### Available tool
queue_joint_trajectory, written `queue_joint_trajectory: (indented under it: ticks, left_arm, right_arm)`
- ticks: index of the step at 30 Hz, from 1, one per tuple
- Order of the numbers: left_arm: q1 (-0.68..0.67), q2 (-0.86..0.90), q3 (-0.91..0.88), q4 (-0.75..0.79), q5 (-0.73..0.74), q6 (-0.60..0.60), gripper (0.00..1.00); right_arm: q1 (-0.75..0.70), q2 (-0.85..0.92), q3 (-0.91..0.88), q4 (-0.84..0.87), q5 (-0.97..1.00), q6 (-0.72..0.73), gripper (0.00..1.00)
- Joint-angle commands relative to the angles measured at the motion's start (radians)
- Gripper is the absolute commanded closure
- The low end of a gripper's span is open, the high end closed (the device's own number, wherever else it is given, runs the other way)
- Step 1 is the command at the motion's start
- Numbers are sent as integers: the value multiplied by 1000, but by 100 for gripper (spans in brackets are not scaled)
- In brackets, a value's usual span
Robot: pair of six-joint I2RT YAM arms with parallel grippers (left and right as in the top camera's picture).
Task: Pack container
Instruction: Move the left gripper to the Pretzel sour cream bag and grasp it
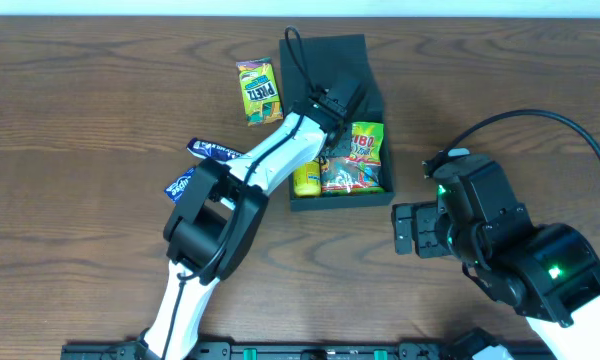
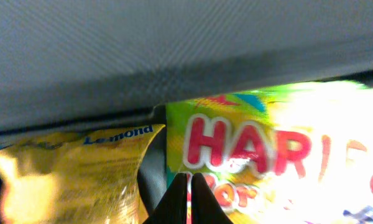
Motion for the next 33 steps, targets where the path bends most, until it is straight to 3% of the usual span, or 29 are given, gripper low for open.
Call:
queue_joint_trajectory:
  ticks: [1,5,9,11,17,26,28,30,31,33]
  left_arm:
    - [3,-112,14,-2,-12,14,95]
    - [13,-174,14,-18,18,14,94]
    - [58,-200,14,-6,222,14,94]
    - [80,-200,14,-7,233,14,95]
    - [236,-204,14,-2,174,-23,94]
    - [377,-203,13,24,-83,46,94]
    - [377,-201,13,53,-109,48,85]
    - [373,-197,13,88,-108,47,67]
    - [370,-193,13,102,-107,43,52]
    - [364,-176,13,130,-108,43,40]
  right_arm:
    - [-6,-4,6,-1,6,-12,1]
    - [-6,-4,6,-1,6,-12,1]
    - [-6,-4,6,-1,6,-12,1]
    - [-6,-4,6,-1,6,-12,1]
    - [-6,-4,6,-1,6,-12,1]
    - [-6,-4,6,-1,6,-12,1]
    - [-6,-4,6,-1,6,-12,1]
    - [-6,-4,6,-1,6,-12,1]
    - [-6,-4,6,-1,6,-12,1]
    - [-6,-4,6,-1,6,-12,1]
